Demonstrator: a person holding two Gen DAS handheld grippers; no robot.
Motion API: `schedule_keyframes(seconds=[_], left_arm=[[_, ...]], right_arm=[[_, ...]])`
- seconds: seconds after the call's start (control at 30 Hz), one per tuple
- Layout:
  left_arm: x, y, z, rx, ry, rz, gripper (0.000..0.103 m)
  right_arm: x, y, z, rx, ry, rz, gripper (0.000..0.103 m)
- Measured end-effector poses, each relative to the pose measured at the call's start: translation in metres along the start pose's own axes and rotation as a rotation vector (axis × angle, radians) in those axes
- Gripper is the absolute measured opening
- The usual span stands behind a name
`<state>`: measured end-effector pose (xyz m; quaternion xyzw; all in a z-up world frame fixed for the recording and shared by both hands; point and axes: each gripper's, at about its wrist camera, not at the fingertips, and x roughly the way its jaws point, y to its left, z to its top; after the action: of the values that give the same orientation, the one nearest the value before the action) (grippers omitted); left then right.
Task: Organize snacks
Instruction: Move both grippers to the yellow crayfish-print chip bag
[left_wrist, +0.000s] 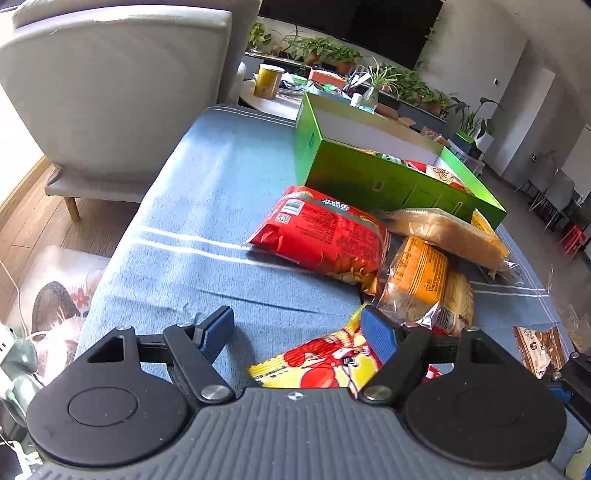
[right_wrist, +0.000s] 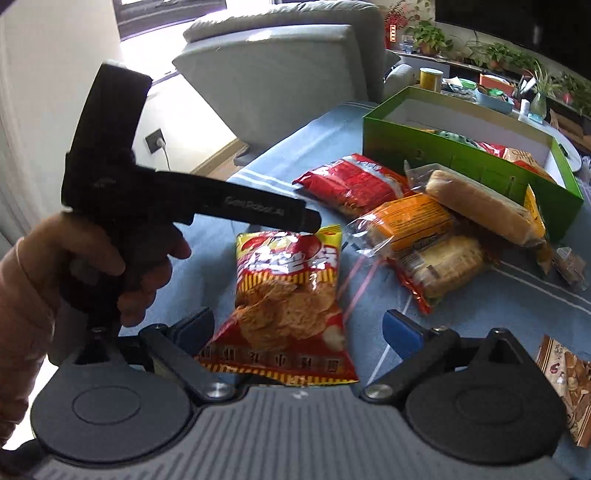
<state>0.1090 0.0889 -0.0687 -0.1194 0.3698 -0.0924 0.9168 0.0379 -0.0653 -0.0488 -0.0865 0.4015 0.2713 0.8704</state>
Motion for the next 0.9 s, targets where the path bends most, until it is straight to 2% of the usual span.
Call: schedule_keyframes(seconds=[0.07,0.13,0.2,0.3,0.37,0.47,0.57,0.7,0.8,0.87,0.9], left_arm=[[-0.004,-0.001,-0.004,0.008,-0.005,-0.002,0.073],[-0.008,-0.001,-0.008,0.007,-0.005,-0.008,0.073],[-0.013,0.002,-0.01,-0.008,-0.007,-0.006,0.073],[-0.02,0.004,-0.016,-0.027,-0.004,-0.043,0.073],[-0.025,0.003,-0.02,-0.033,-0.005,-0.054,0.073],[-0.033,-0.001,-0.025,-0.043,-0.02,-0.065,0.073],[-0.038,-0.004,-0.026,-0.05,-0.025,-0.096,0.074],[-0.028,-0.012,-0.032,-0.03,0.021,-0.1,0.074],[-0.028,-0.021,-0.038,0.012,-0.004,-0.09,0.076],[-0.029,-0.021,-0.04,0.003,0.001,-0.1,0.076],[-0.03,-0.021,-0.04,-0.002,0.004,-0.107,0.076]], right_arm=[[0.005,0.007,-0.005,-0.073,0.008,-0.051,0.088],[0.006,0.003,-0.009,-0.092,0.019,-0.107,0.09],[0.0,-0.013,-0.011,-0.063,0.02,-0.154,0.091],[-0.012,-0.041,-0.013,0.023,-0.011,-0.27,0.091],[-0.022,-0.052,-0.015,0.068,-0.049,-0.292,0.091],[-0.035,-0.071,-0.015,0.158,-0.085,-0.254,0.091],[-0.039,-0.087,-0.012,0.298,-0.113,-0.152,0.091],[-0.024,-0.098,-0.01,0.506,-0.06,-0.019,0.091],[-0.012,-0.09,-0.008,0.522,-0.032,-0.018,0.091],[-0.002,-0.086,-0.006,0.513,0.002,-0.034,0.09],[0.002,-0.087,-0.007,0.523,0.013,-0.026,0.086]])
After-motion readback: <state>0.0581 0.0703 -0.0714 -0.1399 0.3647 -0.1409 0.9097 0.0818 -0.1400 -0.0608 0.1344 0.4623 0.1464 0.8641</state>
